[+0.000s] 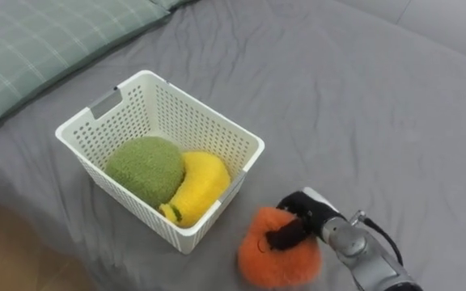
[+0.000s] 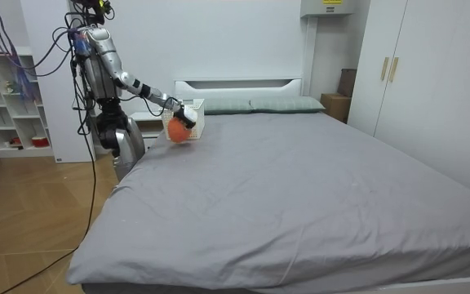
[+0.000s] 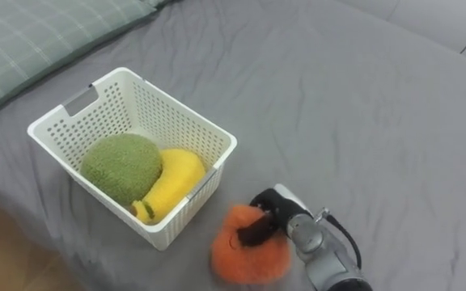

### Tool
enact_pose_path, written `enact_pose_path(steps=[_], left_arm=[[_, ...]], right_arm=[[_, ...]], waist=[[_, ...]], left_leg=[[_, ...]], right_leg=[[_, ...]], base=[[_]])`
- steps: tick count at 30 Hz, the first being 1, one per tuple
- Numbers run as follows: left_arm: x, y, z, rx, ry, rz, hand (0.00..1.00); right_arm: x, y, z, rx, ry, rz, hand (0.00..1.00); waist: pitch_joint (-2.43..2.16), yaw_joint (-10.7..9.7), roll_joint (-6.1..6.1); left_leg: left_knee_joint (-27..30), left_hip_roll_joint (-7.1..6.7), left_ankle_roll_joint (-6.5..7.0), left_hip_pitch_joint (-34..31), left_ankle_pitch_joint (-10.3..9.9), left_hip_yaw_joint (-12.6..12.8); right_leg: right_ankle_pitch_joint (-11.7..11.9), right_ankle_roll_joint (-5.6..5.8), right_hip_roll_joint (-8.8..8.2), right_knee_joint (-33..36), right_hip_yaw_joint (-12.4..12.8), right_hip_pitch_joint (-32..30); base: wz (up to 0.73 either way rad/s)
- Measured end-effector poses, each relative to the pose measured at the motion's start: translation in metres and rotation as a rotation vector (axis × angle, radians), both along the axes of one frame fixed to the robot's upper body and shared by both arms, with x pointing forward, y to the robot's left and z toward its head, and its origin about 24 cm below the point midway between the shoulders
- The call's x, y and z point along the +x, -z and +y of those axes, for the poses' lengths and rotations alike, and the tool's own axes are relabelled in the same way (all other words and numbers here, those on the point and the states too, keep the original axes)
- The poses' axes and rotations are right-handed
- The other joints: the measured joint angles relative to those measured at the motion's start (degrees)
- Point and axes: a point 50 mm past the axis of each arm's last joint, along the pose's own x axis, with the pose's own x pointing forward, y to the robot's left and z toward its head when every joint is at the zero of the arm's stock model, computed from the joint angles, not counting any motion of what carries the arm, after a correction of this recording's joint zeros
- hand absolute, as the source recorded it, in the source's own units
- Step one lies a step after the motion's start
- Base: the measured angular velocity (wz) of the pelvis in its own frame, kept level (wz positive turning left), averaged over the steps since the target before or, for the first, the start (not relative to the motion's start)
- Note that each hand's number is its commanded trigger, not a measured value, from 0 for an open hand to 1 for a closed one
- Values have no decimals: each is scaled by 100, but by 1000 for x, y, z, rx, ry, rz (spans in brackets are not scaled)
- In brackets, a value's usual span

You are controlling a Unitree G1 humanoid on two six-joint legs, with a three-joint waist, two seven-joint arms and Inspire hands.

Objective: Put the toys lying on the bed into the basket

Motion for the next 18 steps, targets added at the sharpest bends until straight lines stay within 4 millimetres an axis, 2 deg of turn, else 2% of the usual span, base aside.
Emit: enact_pose_path(steps=[5,7,12,15,18], left_arm=[[3,-1,1,8,2,-8,0],[3,-1,1,11,2,-8,0],[1,0,0,9,-13,-8,0],[1,0,-1,2,-22,-11,0],[2,0,-1,-2,-24,-20,0]], right_arm=[[15,-30,-6,44,43,-147,100],[20,-44,-9,35,37,-211,100],[29,-75,-15,39,48,-342,100],[30,-81,-23,28,69,-372,100],[33,-98,-21,24,49,-438,100]], waist=[[-40,-82,70],[-62,-203,116],[-77,-375,212],[-74,-379,217],[-74,-392,216]], left_leg=[[-38,8,6,101,-4,78],[-41,5,6,96,-3,59],[-42,6,6,119,-2,67],[-83,18,6,183,-2,97],[-105,30,5,174,-3,167]], right_leg=[[0,0,-2,3,81,37],[0,0,-3,2,83,53],[0,1,-3,3,102,72],[0,1,2,5,162,94],[0,1,4,13,234,38]], base=[[-8],[2],[-1],[-8],[-13]])
